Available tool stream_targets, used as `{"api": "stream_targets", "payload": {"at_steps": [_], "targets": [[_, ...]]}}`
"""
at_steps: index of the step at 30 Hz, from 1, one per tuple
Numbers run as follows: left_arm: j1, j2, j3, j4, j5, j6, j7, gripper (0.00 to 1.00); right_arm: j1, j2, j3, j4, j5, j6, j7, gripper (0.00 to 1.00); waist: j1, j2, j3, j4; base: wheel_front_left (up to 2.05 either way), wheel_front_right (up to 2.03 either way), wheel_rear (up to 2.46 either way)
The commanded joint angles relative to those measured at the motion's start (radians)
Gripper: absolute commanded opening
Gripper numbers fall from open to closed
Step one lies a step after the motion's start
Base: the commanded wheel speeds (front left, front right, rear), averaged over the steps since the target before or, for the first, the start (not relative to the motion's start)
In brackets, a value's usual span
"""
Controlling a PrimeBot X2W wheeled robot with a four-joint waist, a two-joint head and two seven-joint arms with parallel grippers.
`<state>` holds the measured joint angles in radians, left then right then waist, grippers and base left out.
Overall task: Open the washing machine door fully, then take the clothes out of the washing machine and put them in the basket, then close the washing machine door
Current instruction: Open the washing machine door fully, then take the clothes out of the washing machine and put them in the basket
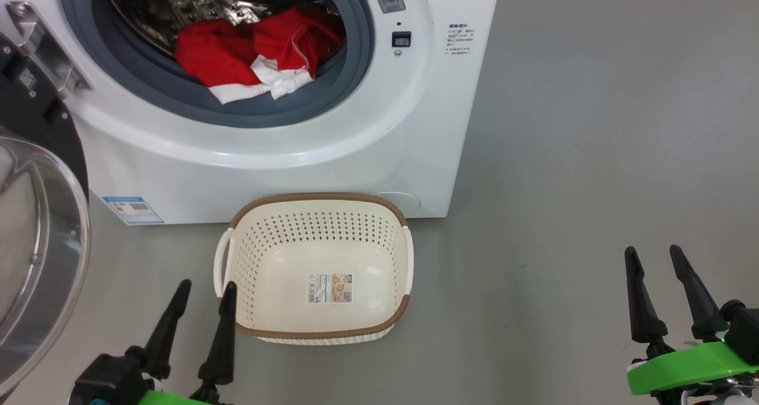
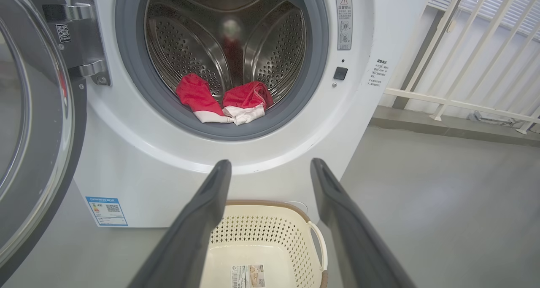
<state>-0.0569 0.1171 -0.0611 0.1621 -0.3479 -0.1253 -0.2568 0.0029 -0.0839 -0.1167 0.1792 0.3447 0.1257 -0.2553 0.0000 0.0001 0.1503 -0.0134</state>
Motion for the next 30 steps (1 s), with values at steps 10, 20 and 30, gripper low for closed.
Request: {"api": "stream_targets", "payload": {"at_steps": [10, 20, 30], "targets": [[-0.015, 0.021, 0.042, -0.036, -0.006, -0.005, -0.005, 1.00, -0.001, -0.008, 0.020, -0.026, 0.003, 0.005, -0.006, 1.00, 0.0000, -0.0001, -0.006, 0.003, 0.00, 0.00, 0.00], [-0.016, 0.030, 0.026, -0.034, -0.035, -0.005, -0.005, 1.00, 0.001, -0.008, 0.026, -0.028, 0.005, 0.005, -0.006, 1.00, 0.0000, -0.0001, -0.007, 0.006, 0.45, -0.49, 0.04], [-0.032, 0.033, 0.028, -0.035, -0.024, -0.005, -0.005, 1.00, -0.007, -0.006, 0.030, -0.026, 0.007, 0.005, -0.006, 1.00, 0.0000, -0.0001, 0.008, 0.009, 1.57, -1.64, 0.07]]}}
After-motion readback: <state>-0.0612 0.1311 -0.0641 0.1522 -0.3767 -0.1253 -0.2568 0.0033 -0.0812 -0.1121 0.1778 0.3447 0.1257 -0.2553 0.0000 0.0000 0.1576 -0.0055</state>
